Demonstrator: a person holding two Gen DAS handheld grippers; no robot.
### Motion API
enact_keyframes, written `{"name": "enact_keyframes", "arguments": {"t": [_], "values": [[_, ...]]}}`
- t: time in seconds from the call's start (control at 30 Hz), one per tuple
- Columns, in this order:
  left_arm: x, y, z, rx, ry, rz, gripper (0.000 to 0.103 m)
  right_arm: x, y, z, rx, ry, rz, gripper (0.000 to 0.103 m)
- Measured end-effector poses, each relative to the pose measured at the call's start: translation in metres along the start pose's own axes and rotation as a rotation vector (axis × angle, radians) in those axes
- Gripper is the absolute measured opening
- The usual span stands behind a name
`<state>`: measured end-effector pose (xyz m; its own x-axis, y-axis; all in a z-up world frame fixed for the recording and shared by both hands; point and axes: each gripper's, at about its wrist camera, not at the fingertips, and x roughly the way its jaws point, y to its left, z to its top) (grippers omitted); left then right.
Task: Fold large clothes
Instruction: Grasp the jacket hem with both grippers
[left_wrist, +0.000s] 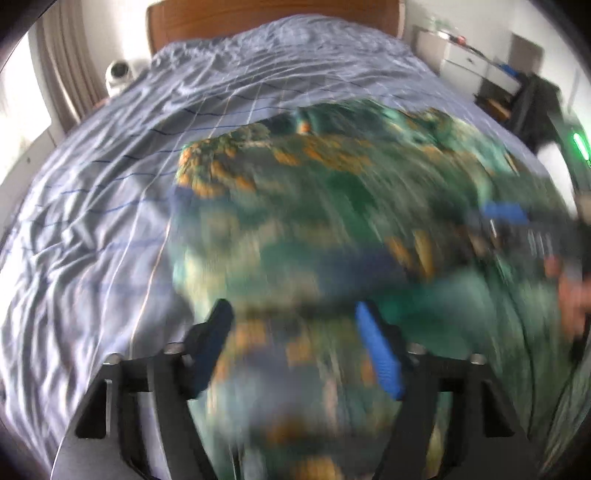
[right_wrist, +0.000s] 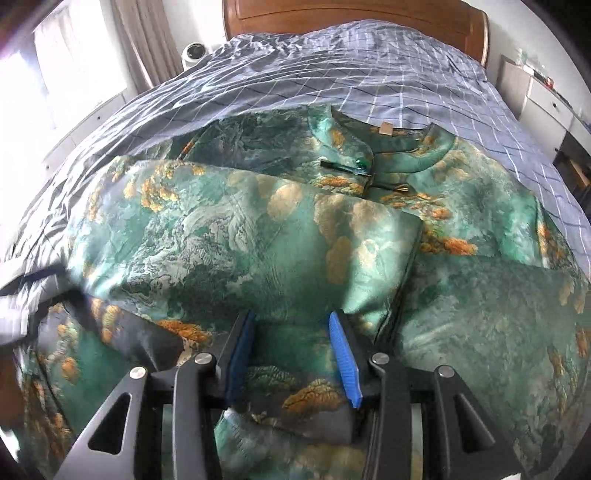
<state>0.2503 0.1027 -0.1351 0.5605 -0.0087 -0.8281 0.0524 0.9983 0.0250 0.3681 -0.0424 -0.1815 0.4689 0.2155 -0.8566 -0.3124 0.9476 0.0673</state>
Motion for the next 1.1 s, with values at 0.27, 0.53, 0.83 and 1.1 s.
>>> {"name": "enact_keyframes", "arguments": {"t": [0.27, 0.53, 0.83, 1.1], "values": [[-0.089, -0.011, -0.056, -0.002, -0.191, 0.122, 0.100, -0.071, -0.011, -0.028, 0.088, -0.070, 0.004, 0.075], [-0.124, 0.054, -0.088, -0.199, -0.151, 0.091, 0.100, -0.154, -0.046, -0.109, 0.080, -0.166, -0.102, 0.077], [-0.100, 0.100, -0.133, -0.296, 0.005, -0.095, 0.100, -0.219, -0.150, -0.203, 0.263, -0.117, -0.253, 0.077], [-0.050, 0.067, -0.155, -0.207, 0.180, -0.229, 0.099, -0.221, -0.180, -0.280, 0.322, 0.065, -0.112, 0.077]]}}
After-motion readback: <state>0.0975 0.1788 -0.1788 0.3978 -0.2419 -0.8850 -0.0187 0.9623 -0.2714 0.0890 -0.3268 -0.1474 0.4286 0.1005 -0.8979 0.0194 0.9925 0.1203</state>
